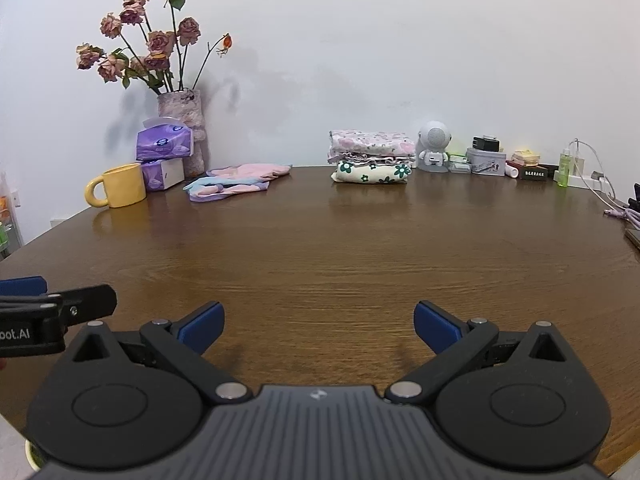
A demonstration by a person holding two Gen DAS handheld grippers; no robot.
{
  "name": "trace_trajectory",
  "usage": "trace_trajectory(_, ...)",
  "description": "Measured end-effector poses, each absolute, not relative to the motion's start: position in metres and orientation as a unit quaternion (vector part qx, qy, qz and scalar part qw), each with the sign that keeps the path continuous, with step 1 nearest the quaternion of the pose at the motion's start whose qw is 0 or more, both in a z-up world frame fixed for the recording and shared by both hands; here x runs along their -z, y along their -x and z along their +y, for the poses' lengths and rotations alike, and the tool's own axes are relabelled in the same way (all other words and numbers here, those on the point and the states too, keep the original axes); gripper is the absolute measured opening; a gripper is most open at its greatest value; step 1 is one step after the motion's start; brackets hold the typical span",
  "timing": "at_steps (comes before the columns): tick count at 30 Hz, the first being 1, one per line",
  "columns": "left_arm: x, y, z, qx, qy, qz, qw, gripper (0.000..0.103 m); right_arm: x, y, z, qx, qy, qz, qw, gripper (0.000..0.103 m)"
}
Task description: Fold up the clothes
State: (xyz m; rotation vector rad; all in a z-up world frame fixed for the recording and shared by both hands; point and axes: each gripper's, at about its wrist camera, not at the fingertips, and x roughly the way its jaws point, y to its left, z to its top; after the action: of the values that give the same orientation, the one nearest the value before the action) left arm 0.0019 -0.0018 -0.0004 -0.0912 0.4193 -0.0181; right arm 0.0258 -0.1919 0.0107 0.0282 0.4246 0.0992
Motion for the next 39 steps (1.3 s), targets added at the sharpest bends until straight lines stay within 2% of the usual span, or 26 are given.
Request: trace_trajectory(39, 0.004, -0.020, -0.001, 0.007, 0.036, 0.202, 0.979, 0.103, 0.002, -0.038, -0.182, -0.049, -0.004, 0.221, 0.974, 0.103)
